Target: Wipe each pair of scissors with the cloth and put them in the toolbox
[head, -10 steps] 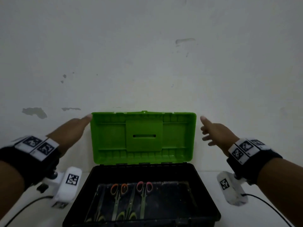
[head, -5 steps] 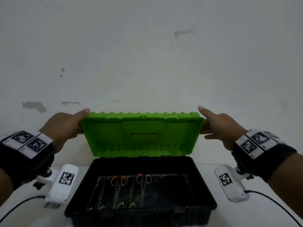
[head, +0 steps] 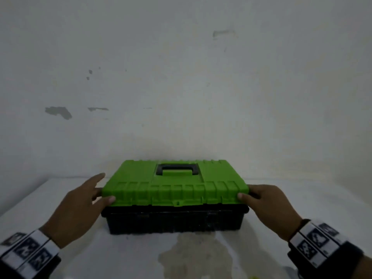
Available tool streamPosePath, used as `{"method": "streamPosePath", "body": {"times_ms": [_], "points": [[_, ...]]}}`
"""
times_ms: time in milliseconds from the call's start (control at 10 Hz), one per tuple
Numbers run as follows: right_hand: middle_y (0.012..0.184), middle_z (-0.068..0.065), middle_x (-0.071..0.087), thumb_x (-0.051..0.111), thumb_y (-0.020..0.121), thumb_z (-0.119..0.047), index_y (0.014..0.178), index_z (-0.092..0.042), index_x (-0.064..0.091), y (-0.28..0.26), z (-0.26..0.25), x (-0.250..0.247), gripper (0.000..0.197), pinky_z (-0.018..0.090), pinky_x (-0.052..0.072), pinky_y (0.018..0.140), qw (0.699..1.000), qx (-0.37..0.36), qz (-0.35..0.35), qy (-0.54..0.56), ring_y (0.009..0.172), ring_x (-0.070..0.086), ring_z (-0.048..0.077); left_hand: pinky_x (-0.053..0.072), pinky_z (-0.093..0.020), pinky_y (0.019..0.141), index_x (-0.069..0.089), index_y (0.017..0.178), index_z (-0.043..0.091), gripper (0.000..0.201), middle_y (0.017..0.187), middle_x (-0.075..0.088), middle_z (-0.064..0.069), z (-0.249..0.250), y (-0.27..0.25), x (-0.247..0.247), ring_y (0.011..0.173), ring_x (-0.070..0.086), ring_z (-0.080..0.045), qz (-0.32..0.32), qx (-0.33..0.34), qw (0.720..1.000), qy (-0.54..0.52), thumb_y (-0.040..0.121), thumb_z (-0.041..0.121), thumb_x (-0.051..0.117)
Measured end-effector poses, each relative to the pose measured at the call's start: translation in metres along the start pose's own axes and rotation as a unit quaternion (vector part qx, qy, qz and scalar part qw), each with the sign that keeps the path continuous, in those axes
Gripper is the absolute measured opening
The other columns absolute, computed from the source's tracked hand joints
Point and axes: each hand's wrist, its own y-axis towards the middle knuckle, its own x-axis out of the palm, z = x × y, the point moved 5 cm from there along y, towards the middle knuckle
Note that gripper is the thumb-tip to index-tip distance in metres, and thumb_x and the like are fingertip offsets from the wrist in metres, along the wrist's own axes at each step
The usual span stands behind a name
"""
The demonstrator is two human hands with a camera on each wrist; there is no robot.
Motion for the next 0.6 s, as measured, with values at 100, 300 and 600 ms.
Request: {"method": "streamPosePath", "body": {"times_ms": [100,300,600], "points": [[0.076,-0.022,0.072,0.072,0.085,-0.017,0.099,-0.022,0.078,-0.010,0.006,0.012,0.016,0.014,0.051,0.071,1.000,0.012,0.013,0.009,0.075,0.066,-0.008,0.043,-0.034,0.084,0.038,0.145,0.016,0.072,0.114,0.071,-0.005,-0.011,-0.008,0.012,0.109,0.062,-0.023,-0.010,-0.007,1.000,0.001,0.083,0.021,0.073],[0.083,-0.005,0.073,0.065,0.091,-0.024,0.100,-0.019,0.077,-0.015,0.005,0.021,0.016,0.013,0.038,0.058,0.998,0.026,-0.005,-0.053,0.071,0.060,0.005,0.045,-0.035,0.085,0.033,0.146,0.005,0.074,0.123,0.066,-0.014,-0.016,-0.020,0.021,0.111,0.061,-0.030,-0.001,-0.026,1.000,0.013,0.085,0.025,0.071],[0.104,-0.014,0.070,0.072,0.065,-0.061,0.114,-0.040,0.065,-0.119,-0.032,-0.062,0.053,0.007,0.050,0.069,0.996,0.056,0.014,0.075,0.088,0.066,-0.006,0.051,-0.031,0.090,0.065,0.110,0.041,0.045,0.117,0.069,0.007,-0.010,-0.103,-0.033,0.108,0.064,-0.011,-0.021,-0.044,0.996,-0.079,0.067,0.052,0.074]]}}
